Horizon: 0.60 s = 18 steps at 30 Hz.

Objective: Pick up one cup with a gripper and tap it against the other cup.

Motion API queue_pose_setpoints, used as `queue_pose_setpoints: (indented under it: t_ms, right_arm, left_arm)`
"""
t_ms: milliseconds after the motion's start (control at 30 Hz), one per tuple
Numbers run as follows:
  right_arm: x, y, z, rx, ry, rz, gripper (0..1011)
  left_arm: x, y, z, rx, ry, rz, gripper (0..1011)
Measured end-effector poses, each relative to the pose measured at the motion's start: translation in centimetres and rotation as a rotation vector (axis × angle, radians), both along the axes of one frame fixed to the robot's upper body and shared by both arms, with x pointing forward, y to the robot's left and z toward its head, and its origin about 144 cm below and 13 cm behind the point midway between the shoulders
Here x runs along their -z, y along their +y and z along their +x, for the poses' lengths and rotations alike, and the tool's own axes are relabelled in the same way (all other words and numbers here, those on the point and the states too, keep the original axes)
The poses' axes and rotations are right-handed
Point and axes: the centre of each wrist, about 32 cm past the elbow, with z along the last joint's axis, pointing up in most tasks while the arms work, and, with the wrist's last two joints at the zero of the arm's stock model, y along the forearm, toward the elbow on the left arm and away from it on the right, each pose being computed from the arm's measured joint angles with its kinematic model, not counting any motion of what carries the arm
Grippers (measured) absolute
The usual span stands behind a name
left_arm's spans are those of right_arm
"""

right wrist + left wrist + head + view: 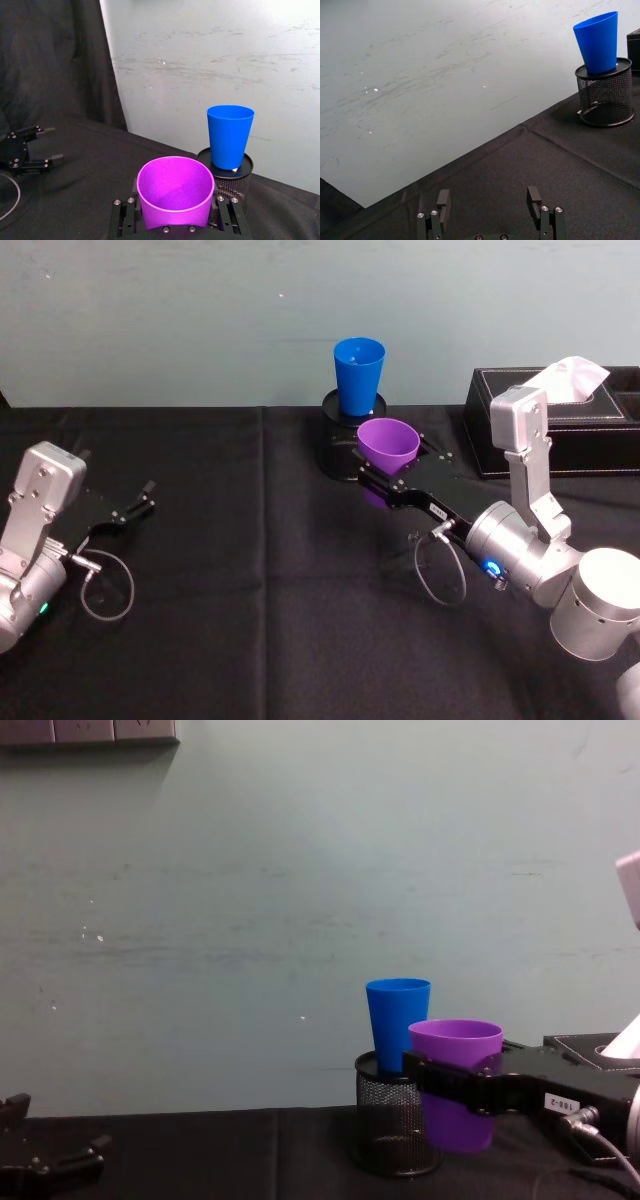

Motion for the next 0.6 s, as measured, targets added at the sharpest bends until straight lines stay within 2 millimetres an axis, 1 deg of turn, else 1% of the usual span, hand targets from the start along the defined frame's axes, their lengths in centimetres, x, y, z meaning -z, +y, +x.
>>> queue_pose_setpoints:
  t_ms: [600]
  right_arm:
    - [0.03, 0.01, 0.00, 0.000, 0.001, 0.000, 731]
  left_arm:
    - [0.00, 0.00, 0.00, 0.000, 0.000, 0.000, 1000]
